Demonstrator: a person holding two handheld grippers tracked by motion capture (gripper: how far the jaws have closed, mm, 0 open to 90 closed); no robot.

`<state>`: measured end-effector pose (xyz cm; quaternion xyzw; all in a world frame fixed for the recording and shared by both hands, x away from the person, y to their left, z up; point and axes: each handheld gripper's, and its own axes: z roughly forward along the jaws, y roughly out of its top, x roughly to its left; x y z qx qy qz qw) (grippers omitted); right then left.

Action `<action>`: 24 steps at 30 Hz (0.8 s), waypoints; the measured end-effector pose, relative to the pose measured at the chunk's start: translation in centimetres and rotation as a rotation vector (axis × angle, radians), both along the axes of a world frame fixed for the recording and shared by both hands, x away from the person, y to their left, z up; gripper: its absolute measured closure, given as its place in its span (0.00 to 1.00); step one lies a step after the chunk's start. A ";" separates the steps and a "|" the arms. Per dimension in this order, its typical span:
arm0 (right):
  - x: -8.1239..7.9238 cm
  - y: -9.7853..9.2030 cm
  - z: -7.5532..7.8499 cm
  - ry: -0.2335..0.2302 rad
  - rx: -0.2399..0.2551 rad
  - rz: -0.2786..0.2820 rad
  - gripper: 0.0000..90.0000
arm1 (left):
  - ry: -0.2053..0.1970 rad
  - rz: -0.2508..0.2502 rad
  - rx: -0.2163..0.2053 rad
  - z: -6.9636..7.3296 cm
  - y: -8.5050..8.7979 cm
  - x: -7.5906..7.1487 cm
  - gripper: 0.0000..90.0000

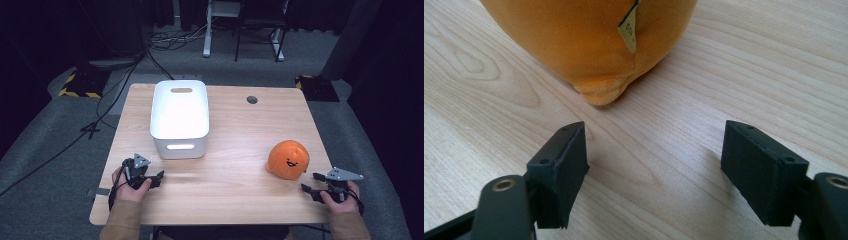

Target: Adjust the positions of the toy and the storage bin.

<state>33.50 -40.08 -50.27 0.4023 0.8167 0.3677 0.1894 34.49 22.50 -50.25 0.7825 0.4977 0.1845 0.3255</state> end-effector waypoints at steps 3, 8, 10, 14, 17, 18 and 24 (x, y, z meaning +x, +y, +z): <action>0.0 0.0 0.0 0.000 0.000 0.000 0.30 | 0.000 0.001 0.000 0.0 0.0 0.0 0.23; 0.0 0.0 0.0 0.000 0.001 0.000 0.30 | 0.000 0.002 0.001 0.0 0.0 0.0 0.23; 0.0 0.0 0.0 -0.001 0.000 0.001 0.30 | -0.001 0.006 0.002 0.0 0.0 0.0 0.23; 0.0 0.0 0.0 0.000 0.000 0.000 0.30 | 0.006 0.018 0.011 0.2 0.0 -0.1 0.23; 0.0 0.0 0.0 0.000 0.001 0.000 0.30 | -0.002 0.021 0.001 0.9 0.1 -0.2 0.23; 0.0 0.0 0.0 0.000 0.001 0.000 0.30 | -0.002 0.018 -0.002 1.2 0.2 -0.3 0.23; 0.0 0.0 0.0 0.000 0.001 0.000 0.30 | -0.001 0.001 -0.013 3.1 0.5 -0.6 0.24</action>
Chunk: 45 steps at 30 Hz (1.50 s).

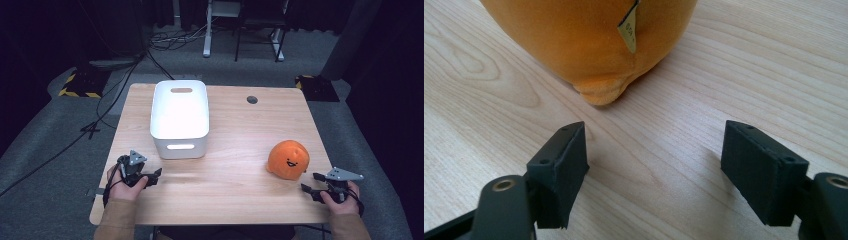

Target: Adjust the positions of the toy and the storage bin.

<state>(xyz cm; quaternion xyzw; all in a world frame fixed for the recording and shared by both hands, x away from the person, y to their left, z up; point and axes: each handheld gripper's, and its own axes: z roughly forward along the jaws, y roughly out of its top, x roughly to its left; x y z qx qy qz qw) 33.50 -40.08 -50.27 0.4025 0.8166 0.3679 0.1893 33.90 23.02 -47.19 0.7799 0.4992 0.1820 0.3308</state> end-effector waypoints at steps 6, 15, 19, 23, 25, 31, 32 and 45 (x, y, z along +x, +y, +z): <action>0.0 0.0 0.0 0.000 0.000 0.000 0.30 | -0.017 -0.018 -0.012 1.9 -0.3 -0.2 0.24; 0.1 0.0 0.0 0.003 0.012 0.009 0.30 | -0.083 -0.023 -0.044 4.6 -0.5 0.0 0.24; 0.1 0.0 0.0 0.003 0.013 0.008 0.30 | -0.125 -0.022 -0.069 5.8 -0.2 -0.1 0.24; 0.1 0.0 0.0 0.002 0.012 0.008 0.30 | -0.203 0.004 -0.145 6.7 0.2 -0.3 0.23; 0.1 0.0 0.0 0.000 0.007 0.011 0.30 | -0.225 0.016 -0.172 7.1 0.3 -0.3 0.23; 0.1 0.0 0.0 -0.001 0.004 0.012 0.30 | -0.265 0.033 -0.176 8.2 0.3 0.5 0.23; 0.1 0.0 0.0 0.000 0.006 0.012 0.30 | -0.269 0.035 -0.176 8.3 0.2 0.6 0.23; 0.1 0.0 0.0 0.001 0.008 0.011 0.30 | -0.277 0.076 -0.187 8.7 0.6 4.4 0.28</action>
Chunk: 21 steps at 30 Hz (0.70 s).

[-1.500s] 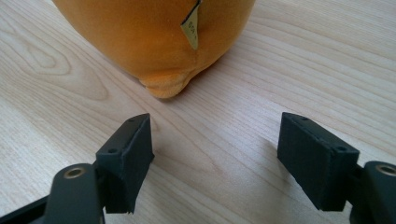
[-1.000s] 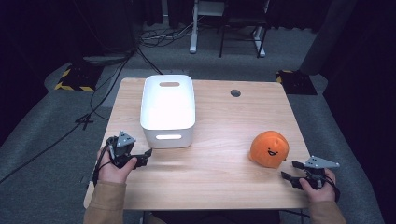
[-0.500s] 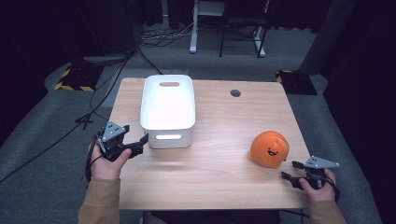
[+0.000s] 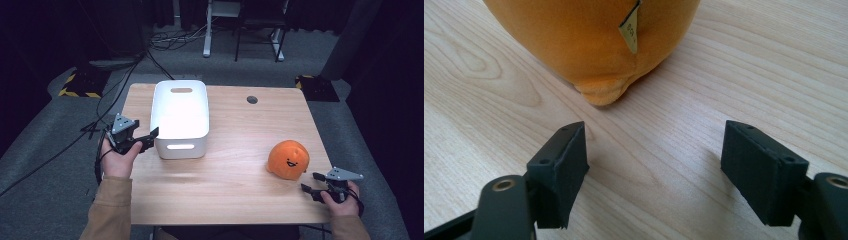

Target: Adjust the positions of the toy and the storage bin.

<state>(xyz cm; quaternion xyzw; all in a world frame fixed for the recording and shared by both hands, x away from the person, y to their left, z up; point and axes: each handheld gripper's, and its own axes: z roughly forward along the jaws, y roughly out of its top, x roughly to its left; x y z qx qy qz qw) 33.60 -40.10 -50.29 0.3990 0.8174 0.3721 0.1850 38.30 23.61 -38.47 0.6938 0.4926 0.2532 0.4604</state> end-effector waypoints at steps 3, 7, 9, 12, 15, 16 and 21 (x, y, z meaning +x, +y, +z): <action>0.0 0.0 0.0 0.001 0.005 -0.003 0.30 | 0.014 0.009 0.000 -0.5 0.0 0.9 0.29; 0.0 0.0 0.0 0.001 0.005 -0.003 0.30 | 0.033 -0.003 0.013 -1.1 -0.4 1.7 0.32; 0.0 0.0 0.0 0.000 0.001 0.000 0.30 | 0.035 -0.013 0.008 -1.6 -0.7 2.0 0.35; 0.0 0.0 0.0 0.001 0.004 -0.002 0.30 | 0.040 -0.022 -0.013 -1.9 -0.9 2.2 0.37; 0.0 0.0 0.0 0.001 0.004 -0.002 0.30 | 0.055 -0.045 -0.020 -2.0 -1.0 2.3 0.41; 0.0 0.0 0.0 0.001 0.004 -0.003 0.30 | 0.056 -0.052 -0.021 -2.0 -1.0 2.3 0.42; 0.0 0.0 0.0 0.000 0.003 -0.001 0.30 | 0.055 -0.076 -0.016 -1.9 -1.1 2.1 0.47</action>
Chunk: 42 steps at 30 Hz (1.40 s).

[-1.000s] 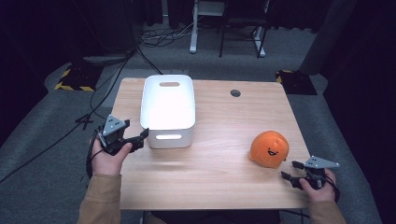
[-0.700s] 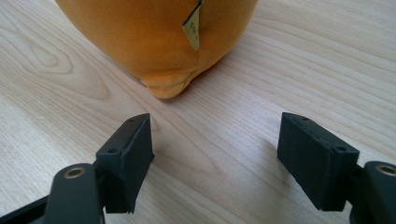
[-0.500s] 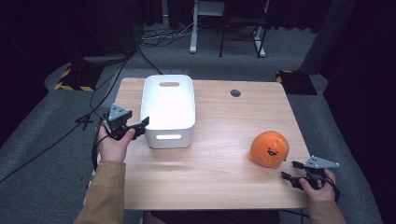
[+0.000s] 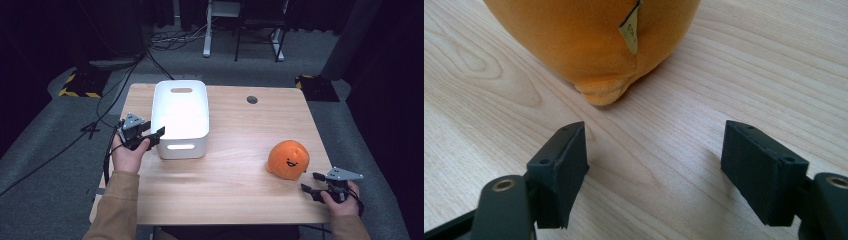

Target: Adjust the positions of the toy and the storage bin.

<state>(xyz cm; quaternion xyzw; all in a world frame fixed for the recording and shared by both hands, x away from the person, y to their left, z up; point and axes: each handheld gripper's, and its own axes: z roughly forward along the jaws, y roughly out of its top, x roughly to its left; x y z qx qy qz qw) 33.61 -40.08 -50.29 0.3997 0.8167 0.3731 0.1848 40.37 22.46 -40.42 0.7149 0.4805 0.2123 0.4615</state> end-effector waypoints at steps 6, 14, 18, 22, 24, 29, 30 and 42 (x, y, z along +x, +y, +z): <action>0.0 0.0 0.0 0.000 0.000 0.000 0.30 | -0.004 -0.052 -0.014 -0.1 -0.8 -0.8 0.48; 0.0 0.0 0.0 0.001 0.002 0.000 0.30 | -0.022 -0.096 -0.015 -0.2 -3.0 -2.8 0.46; 0.0 0.0 0.0 0.000 0.000 0.001 0.30 | -0.031 -0.109 -0.018 -0.3 -4.2 -3.9 0.45; 0.0 0.0 0.0 0.002 0.001 0.000 0.30 | -0.029 -0.132 0.002 -0.2 -5.4 -4.9 0.43; 0.0 0.0 0.0 0.000 0.001 0.000 0.30 | -0.025 -0.147 0.005 -0.2 -6.0 -5.3 0.42; 0.0 0.0 0.0 0.002 0.002 0.000 0.30 | -0.018 -0.184 0.003 -0.2 -7.4 -6.3 0.39; 0.0 0.0 0.0 0.002 0.002 0.000 0.30 | -0.019 -0.193 0.017 -0.2 -7.5 -6.5 0.39; 0.0 0.0 0.0 0.002 0.001 0.000 0.30 | -0.024 -0.250 -0.002 -0.3 -10.0 -9.0 0.36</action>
